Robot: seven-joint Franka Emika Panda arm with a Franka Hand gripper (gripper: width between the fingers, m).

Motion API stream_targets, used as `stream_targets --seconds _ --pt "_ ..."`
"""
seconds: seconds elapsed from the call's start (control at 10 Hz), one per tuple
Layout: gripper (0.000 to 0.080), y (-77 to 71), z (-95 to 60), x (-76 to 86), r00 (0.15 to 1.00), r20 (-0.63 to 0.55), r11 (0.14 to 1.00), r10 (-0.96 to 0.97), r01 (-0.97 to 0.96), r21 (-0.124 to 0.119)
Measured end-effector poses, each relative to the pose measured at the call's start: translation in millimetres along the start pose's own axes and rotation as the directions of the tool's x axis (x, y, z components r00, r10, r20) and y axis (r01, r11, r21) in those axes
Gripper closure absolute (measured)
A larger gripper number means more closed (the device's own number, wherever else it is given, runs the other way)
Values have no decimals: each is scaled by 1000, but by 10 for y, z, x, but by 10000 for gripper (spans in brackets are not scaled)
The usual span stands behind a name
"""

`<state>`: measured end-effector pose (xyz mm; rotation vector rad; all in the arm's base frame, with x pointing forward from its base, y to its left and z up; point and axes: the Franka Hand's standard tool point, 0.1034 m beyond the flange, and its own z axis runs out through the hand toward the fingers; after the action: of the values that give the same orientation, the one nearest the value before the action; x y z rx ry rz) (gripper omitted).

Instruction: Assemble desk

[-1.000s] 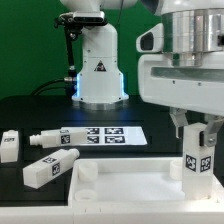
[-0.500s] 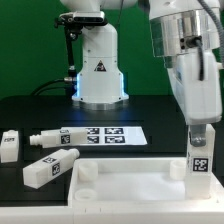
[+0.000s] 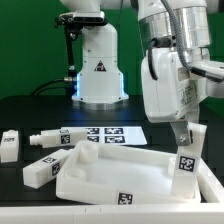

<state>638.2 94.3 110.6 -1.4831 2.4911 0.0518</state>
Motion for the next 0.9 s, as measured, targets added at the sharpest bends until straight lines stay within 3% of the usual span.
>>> stream_targets --seconds 0.2,0.3,0.5,0.9 --pt "257 35 -6 -31 999 0 999 -34 34 -9" --pt "183 74 -69 -102 997 9 996 -82 82 -17" --pt "157 57 -262 -159 988 31 988 -154 154 1" --pt "150 81 -195 -135 980 24 980 -197 197 -6"
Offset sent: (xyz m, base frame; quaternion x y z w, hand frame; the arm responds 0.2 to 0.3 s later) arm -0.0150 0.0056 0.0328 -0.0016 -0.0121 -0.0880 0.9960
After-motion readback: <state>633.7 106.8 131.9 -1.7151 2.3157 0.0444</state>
